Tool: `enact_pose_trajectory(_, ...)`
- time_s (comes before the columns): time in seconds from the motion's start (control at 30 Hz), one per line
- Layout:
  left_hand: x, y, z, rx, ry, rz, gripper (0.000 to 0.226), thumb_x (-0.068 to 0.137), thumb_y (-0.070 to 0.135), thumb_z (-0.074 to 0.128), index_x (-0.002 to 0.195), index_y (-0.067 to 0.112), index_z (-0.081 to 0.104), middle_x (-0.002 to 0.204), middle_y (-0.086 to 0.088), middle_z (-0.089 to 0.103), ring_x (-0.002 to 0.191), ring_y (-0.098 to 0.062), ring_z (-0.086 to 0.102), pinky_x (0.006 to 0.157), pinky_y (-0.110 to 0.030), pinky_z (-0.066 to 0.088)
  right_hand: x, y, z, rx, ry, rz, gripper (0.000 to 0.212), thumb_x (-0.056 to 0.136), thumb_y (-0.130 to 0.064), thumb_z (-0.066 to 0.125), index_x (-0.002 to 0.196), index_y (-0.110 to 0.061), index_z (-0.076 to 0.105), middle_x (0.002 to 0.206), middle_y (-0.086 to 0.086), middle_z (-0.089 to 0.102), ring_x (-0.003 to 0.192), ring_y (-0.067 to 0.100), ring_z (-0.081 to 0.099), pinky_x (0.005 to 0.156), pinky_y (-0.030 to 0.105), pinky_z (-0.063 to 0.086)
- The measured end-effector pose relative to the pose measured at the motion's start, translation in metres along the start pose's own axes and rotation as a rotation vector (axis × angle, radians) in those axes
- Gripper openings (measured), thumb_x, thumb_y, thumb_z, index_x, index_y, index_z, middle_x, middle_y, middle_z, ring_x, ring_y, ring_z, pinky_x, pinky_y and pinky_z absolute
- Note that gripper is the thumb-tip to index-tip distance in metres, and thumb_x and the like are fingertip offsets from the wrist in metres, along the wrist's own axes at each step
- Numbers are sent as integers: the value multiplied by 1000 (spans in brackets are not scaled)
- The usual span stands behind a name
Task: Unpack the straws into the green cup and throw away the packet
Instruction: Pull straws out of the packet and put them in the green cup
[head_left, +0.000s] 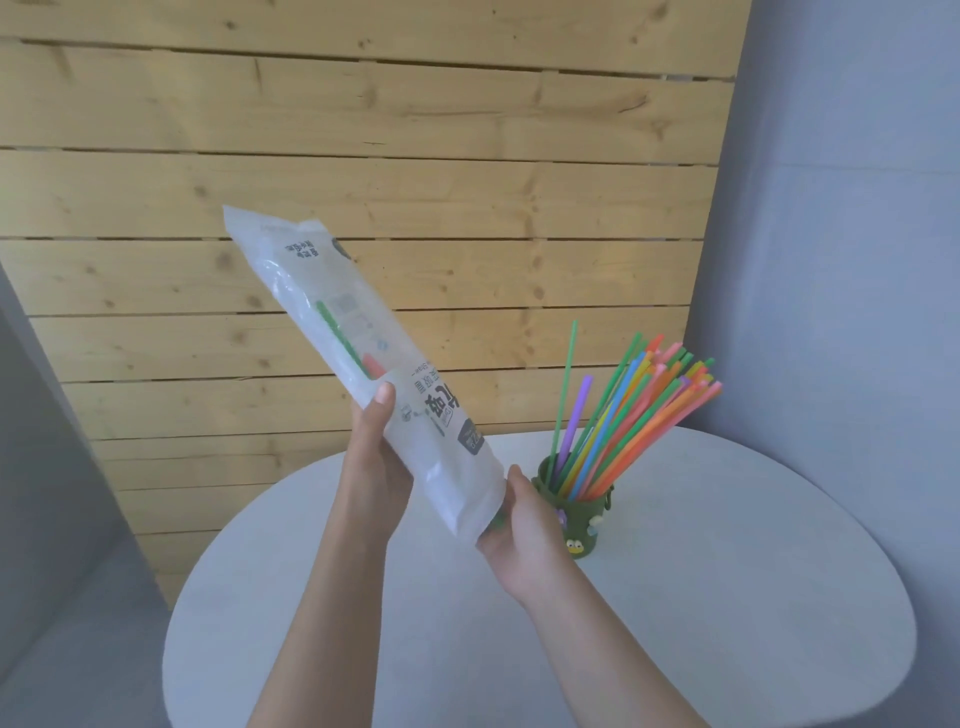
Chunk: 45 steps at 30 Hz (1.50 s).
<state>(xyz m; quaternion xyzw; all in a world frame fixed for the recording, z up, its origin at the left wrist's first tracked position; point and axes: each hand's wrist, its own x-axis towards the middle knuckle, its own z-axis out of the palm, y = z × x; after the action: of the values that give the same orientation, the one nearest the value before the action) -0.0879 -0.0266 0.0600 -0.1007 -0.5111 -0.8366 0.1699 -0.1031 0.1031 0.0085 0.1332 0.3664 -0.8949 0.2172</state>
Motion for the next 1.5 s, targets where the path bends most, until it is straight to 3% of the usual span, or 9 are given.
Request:
enact_pose_trajectory(0.3, 3, 0, 1, -32, -81, -45, 76, 63, 64, 74, 115, 11, 55, 94, -10, 59, 86, -25, 60, 75, -39, 51, -1, 2, 2, -37, -98, 83, 41, 101, -35, 34, 120, -11, 60, 111, 8, 71, 94, 20, 69, 57, 25, 57)
enact_pose_trajectory(0.47, 4, 1, 2, 29, -32, -57, 101, 59, 55, 80, 139, 8, 40, 113, -13, 55, 101, -28, 58, 80, -40, 53, -3, 1, 2, -45, -129, 104, 42, 101, -38, 32, 120, -13, 60, 112, 8, 70, 87, 18, 70, 56, 24, 55)
enact_pose_trajectory(0.67, 6, 0, -7, 52, 19, -16, 63, 70, 36, 73, 126, 17, 54, 104, -5, 67, 93, -25, 66, 77, -48, 48, -7, 2, 1, -66, -6, 167, 38, 100, -34, 41, 85, -5, 61, 49, 5, 65, 55, 20, 56, 49, 22, 47)
enact_pose_trajectory(0.83, 7, 4, -9, 29, 22, -17, 78, 71, 28, 72, 139, 6, 41, 121, -16, 58, 110, -33, 59, 90, -50, 51, -3, 1, 1, -73, 55, 105, 29, 97, -29, 49, 84, -6, 60, 53, 5, 64, 62, 21, 56, 43, 20, 47)
enact_pose_trajectory(1.0, 9, 6, -14, 43, 162, 44, 40, 82, 28, 63, 118, 13, 58, 94, -9, 64, 84, -30, 64, 54, -38, 46, -4, 3, 0, -176, 101, 24, 25, 95, -25, 53, 84, -4, 62, 57, 5, 71, 59, 23, 68, 32, 16, 33)
enact_pose_trajectory(1.1, 8, 8, -20, 29, 123, 90, 29, 86, 30, 57, 111, 15, 59, 90, -7, 64, 82, -29, 64, 62, -42, 45, -4, -3, 2, -358, 187, -94, 28, 94, -29, 53, 81, -8, 66, 53, -1, 69, 43, 15, 64, 29, 15, 25)
enact_pose_trajectory(1.23, 8, 9, -21, -117, 252, 73, 49, 89, 27, 57, 133, 5, 49, 112, -13, 56, 103, -33, 59, 88, -52, 48, 0, -7, 3, -597, 248, -341, 38, 92, -31, 52, 64, -7, 59, 41, 0, 53, 26, 8, 35, 31, 13, 22)
enact_pose_trajectory(1.4, 8, 5, -26, -276, 391, 67, 25, 94, 26, 57, 115, 15, 63, 109, -5, 66, 109, -26, 62, 97, -47, 49, -1, -14, -1, -662, 270, -507, 40, 92, -32, 54, 60, -7, 56, 47, 4, 51, 28, 5, 41, 33, 15, 27)
enact_pose_trajectory(1.5, 8, 3, -26, -352, 408, 70, 22, 94, 26, 57, 113, 16, 62, 100, 1, 70, 103, -22, 66, 88, -41, 54, -4, -19, 1, -533, 212, -501, 25, 90, -29, 61, 80, -6, 64, 53, -1, 57, 36, 9, 53, 33, 17, 30)
